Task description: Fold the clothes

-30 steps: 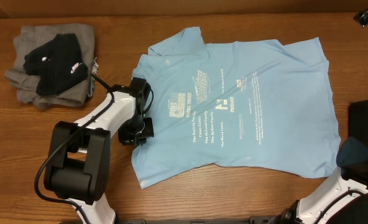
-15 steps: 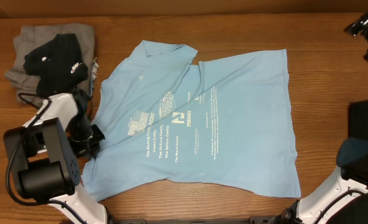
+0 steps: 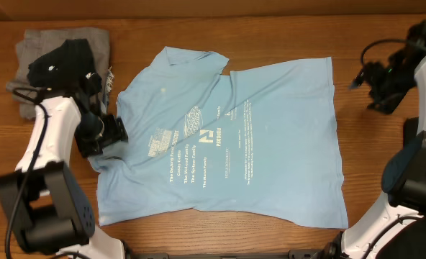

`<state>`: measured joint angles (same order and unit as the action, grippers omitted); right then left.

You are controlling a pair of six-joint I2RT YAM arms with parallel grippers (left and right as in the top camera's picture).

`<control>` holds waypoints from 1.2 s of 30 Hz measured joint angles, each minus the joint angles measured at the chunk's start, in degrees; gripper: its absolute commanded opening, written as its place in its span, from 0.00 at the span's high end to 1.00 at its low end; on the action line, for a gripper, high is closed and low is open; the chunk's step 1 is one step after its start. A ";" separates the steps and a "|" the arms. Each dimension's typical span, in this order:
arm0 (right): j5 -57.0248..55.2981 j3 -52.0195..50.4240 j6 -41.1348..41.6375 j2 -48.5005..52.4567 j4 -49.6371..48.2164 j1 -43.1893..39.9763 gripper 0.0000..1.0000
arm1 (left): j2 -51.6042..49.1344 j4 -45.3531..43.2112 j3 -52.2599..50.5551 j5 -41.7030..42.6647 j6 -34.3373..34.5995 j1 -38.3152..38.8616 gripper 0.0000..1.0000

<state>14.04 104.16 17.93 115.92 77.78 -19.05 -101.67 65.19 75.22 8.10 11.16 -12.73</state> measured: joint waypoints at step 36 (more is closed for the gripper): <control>-17.70 -33.46 12.55 -10.40 -10.21 -6.93 0.73 | 8.83 2.12 8.41 6.73 -3.72 0.00 0.03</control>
<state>-3.66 70.70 30.48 105.51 67.57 -25.98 -92.84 67.31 83.64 14.83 7.44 -12.73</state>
